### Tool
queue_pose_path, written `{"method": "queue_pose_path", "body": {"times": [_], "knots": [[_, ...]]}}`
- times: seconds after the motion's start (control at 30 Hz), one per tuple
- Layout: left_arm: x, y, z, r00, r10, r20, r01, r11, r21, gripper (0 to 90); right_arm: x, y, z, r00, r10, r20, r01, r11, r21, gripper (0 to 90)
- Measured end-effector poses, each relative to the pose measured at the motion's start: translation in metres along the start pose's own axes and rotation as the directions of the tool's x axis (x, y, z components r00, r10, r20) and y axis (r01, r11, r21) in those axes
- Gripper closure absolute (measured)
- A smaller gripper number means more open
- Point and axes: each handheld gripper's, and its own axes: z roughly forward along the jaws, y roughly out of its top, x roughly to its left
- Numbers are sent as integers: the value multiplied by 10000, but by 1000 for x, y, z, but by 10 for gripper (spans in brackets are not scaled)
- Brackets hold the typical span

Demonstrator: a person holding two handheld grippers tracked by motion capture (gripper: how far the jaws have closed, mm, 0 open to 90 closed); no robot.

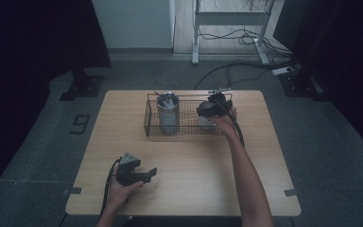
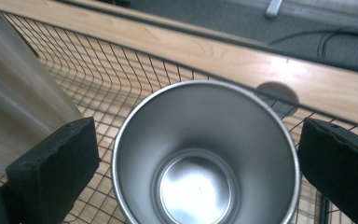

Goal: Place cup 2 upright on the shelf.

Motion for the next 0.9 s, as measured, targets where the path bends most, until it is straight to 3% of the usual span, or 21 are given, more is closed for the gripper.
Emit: {"method": "queue_pose_path", "body": {"times": [0.47,0.6,0.9], "knots": [[-1,-1,-5,10000,42,-78,-43,9999,-95,138,2,3,-31,10000,-33,-70,28,9971,-765,0],[-5,-2,-10,9998,174,-113,-175,9997,-157,137,2,-4,-51,10000,-56,-72,48,9947,-1028,18],[-4,-5,-16,9995,118,-288,-124,9997,-220,137,-6,-21,-76,9992,-72,-395,23,9925,-1220,56]]}}
